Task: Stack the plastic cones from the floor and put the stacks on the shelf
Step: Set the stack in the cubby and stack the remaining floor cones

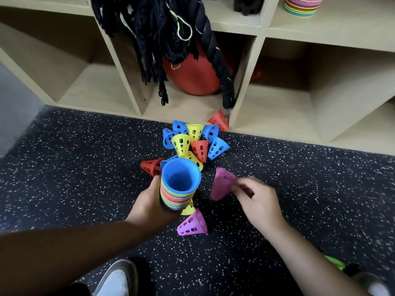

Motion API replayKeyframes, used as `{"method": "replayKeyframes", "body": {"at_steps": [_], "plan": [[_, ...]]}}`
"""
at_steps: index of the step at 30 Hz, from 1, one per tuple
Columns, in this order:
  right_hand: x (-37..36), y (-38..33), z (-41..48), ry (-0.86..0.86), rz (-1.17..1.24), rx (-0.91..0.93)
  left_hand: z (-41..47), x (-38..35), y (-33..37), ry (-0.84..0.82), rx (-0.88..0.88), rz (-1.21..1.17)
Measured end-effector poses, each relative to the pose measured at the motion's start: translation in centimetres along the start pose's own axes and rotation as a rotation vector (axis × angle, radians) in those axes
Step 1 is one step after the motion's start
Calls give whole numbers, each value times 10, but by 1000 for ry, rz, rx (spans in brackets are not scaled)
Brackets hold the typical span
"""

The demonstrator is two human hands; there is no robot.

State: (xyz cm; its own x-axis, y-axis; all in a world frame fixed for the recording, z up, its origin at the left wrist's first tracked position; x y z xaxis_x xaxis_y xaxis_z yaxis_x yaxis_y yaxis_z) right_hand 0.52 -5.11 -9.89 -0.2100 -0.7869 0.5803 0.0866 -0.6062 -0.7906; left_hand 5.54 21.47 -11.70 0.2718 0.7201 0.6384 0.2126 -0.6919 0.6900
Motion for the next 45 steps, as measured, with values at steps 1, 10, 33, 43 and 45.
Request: {"method": "replayKeyframes", "body": {"at_steps": [1, 10, 33, 43, 45], "plan": [[12, -19, 7, 71, -1, 89, 0, 0, 0, -1, -1, -2], [40, -146, 33, 241, 48, 554, 0, -1, 1, -2, -22, -52], [-113, 6, -40, -444, -211, -21, -3, 20, -29, 55, 28, -44], [-57, -30, -21, 47, -89, 167, -10, 23, -49, 21, 61, -38], [-39, -64, -6, 151, -48, 301, -15, 22, -54, 19, 53, -44]]}}
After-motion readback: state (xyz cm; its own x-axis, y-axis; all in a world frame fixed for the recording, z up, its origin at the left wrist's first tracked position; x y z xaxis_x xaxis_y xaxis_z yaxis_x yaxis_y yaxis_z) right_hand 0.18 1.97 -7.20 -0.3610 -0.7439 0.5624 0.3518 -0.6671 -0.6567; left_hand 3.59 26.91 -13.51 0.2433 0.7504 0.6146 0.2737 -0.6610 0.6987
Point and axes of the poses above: each hand's wrist, its own z-axis towards the middle knuckle, its own x-axis out of the back of the hand, y = z × x, the point moved 8 cm from there along z, towards the middle knuckle, and after that the axes turned 15 degrees about x, right-handed, at the moved point
